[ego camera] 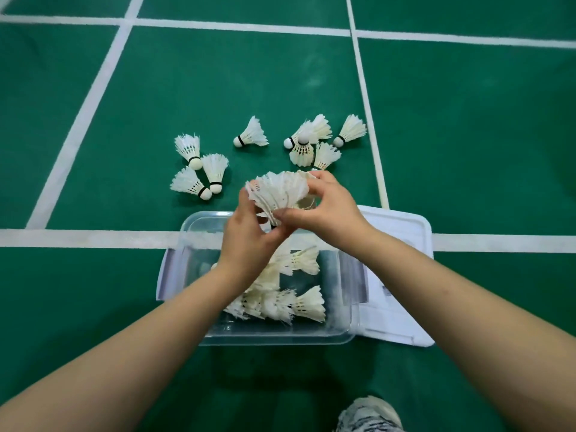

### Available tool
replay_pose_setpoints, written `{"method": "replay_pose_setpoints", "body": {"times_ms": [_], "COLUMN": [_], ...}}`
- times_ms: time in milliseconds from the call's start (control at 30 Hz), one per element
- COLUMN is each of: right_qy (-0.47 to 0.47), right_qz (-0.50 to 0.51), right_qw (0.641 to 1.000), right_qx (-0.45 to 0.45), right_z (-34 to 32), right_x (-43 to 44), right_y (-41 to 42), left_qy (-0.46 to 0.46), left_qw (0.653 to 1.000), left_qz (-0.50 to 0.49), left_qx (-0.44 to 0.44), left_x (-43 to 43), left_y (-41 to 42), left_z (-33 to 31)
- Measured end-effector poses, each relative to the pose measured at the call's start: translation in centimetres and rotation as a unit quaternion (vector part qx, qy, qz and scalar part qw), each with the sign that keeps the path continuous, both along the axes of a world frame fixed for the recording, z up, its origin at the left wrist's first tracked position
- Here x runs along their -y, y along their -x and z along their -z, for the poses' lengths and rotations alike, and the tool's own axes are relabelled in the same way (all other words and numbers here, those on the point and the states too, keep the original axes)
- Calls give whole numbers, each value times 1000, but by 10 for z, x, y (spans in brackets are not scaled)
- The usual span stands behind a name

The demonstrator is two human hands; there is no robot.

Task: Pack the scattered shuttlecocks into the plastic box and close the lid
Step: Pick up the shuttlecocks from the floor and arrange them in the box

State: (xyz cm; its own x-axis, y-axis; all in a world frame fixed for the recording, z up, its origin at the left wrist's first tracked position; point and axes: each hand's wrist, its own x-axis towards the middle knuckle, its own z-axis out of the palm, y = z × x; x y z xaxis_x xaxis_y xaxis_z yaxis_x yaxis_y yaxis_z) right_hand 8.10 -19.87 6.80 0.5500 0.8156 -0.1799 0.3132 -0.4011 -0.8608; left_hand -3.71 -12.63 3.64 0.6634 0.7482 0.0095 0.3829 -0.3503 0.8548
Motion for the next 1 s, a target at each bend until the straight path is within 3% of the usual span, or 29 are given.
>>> {"method": "replay_pose_setpoints", "body": {"times_ms": [200, 333, 467, 533, 700, 1000], "right_qy": [2, -1, -20, -39, -77, -48], "right_qz": [44, 58, 105, 145, 181, 142], "right_qw": [998, 998, 994, 988, 978, 985], "right_qx": [-44, -24, -10, -26, -66, -82], "right_z": [8, 18, 27, 29, 29, 35], "right_x": [34, 42, 46, 46, 43, 40], "right_y": [-1, 0, -3, -6, -3, 10], "left_qy": [-4, -37, -39, -58, -222, -250], "left_qw": [999, 996, 997, 993, 915, 877], "left_qz": [47, 82, 21, 49, 204, 166], "left_qx": [8, -6, -67, -91, -268, -375], "left_x": [14, 12, 0, -4, 0, 5], "left_y": [-5, 1, 15, 21, 35, 34], "left_z": [-4, 2, 18, 24, 51, 60]}}
